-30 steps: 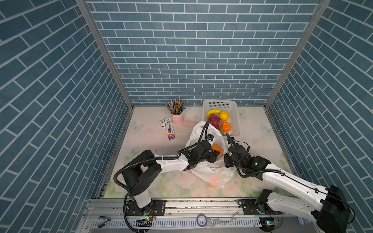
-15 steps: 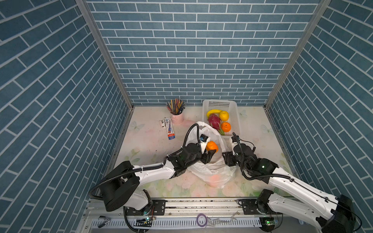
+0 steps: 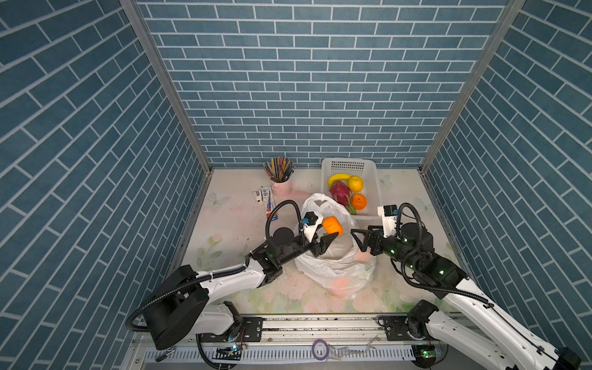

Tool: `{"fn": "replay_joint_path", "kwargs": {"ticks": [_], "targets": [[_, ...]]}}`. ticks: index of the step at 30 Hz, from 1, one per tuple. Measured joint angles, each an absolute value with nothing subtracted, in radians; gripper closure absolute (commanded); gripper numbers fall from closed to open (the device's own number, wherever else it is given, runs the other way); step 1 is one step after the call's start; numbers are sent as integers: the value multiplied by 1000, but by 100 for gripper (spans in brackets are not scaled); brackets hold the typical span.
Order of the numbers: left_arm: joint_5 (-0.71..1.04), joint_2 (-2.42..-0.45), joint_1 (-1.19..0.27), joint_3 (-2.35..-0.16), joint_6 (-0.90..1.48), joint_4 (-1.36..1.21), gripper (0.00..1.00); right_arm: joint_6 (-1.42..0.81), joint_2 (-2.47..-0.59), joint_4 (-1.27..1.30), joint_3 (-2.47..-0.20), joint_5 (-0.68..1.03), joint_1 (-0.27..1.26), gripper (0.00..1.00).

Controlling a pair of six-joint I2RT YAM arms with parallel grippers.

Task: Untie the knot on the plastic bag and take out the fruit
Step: 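Lift the orange out with the left gripper toward the right gripper, then grasp the orange with the right gripper while the left gripper releases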

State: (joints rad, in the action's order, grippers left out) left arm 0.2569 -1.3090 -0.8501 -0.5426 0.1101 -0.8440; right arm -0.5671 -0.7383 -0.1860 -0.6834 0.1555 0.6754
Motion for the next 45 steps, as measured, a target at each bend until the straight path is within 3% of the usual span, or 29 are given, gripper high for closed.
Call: {"fn": "replay_joint_path", "kwargs": {"ticks": [9,18,22,28,32,34,37,45], "targets": [[362,-1275,-850,-549,-32,-919,51,-681,-797,30,-695,456,611,7],[422,-1274,-848,-573,-93,-940,51,-762,-914,165,-697,645,601,8],[440,-1275,-848,-590,-109,-936,51,-781,-936,204,-702,691,601,17],[454,-1287,-847,-618,-124,-921,50,-788,-945,223,-712,711,598,41],[454,-1289,-846,-619,-124,-918,40,-785,-945,217,-712,706,597,44],[453,-1289,-846,-619,-125,-915,25,-784,-945,208,-715,699,596,45],[450,-1289,-847,-625,-128,-905,13,-776,-944,179,-732,664,592,45],[411,-1248,-848,-633,-120,-857,12,-721,-939,113,-797,523,529,45]]}}
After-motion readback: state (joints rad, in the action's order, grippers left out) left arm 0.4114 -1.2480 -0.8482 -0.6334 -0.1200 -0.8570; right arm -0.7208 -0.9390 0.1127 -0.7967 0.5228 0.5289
